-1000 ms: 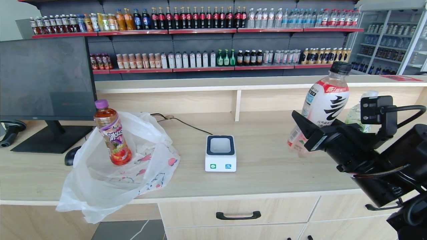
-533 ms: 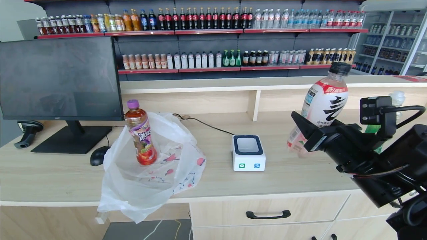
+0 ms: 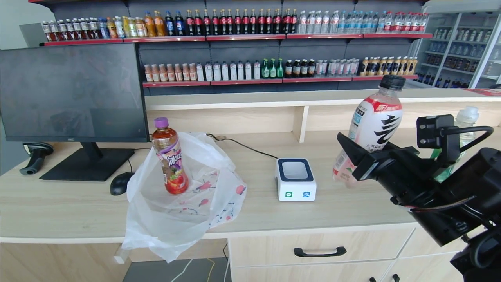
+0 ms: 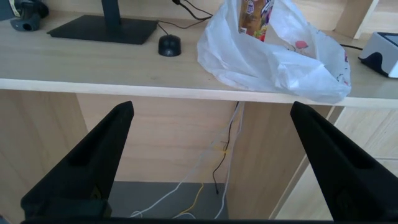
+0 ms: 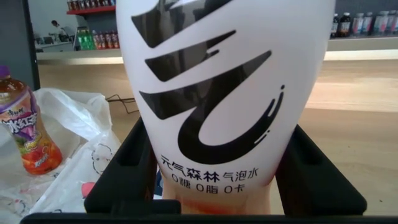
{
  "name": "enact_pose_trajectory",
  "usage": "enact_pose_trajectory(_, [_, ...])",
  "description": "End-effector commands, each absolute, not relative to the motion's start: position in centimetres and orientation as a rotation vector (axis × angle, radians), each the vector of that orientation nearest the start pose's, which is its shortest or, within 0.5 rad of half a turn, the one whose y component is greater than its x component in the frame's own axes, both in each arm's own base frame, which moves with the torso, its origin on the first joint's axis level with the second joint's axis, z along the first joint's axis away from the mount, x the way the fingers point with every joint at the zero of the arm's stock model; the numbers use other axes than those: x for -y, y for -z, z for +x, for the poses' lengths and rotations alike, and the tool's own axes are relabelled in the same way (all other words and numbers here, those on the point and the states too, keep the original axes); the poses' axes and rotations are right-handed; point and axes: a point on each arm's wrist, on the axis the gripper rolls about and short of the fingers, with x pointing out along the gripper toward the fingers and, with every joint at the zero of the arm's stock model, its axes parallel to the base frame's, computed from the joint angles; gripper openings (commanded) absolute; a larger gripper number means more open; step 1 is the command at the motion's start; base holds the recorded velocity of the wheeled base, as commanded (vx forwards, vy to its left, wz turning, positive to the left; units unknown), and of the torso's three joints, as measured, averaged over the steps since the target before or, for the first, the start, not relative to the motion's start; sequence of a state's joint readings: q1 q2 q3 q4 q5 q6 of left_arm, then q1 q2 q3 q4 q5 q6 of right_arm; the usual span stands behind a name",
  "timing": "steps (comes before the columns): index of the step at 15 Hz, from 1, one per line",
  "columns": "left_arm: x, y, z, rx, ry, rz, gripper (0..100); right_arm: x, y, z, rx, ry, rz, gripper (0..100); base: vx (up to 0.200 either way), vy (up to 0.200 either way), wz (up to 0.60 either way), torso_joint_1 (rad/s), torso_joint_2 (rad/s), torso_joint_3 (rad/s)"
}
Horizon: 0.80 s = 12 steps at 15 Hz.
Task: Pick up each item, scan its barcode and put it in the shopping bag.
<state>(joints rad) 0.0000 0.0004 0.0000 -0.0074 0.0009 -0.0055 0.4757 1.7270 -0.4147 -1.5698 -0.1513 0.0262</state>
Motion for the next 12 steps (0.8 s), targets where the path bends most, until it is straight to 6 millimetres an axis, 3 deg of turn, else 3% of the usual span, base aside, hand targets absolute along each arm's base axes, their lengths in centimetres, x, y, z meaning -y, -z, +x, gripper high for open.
enact_pose_trajectory(1, [0.0, -7.6, -2.3, 0.008, -0.002, -0.006, 100, -11.9, -17.2, 23.5, 0.239, -0.333, 0.106, 0, 0.200, 0.000, 0.00, 0.002, 0.00, 0.007])
enact_pose_trajectory(3, [0.0, -7.6, -2.3, 0.008, -0.002, -0.006, 100, -12.0, -17.1, 23.5, 0.237, -0.334, 0.104, 0, 0.200, 0.000, 0.00, -0.010, 0.00, 0.005])
enact_pose_trajectory(12, [0.0, -7.6, -2.3, 0.008, -0.002, -0.006, 100, -13.7, -16.2, 23.4, 0.204, -0.424, 0.094, 0, 0.000, 0.000, 0.00, 0.000, 0.00, 0.000])
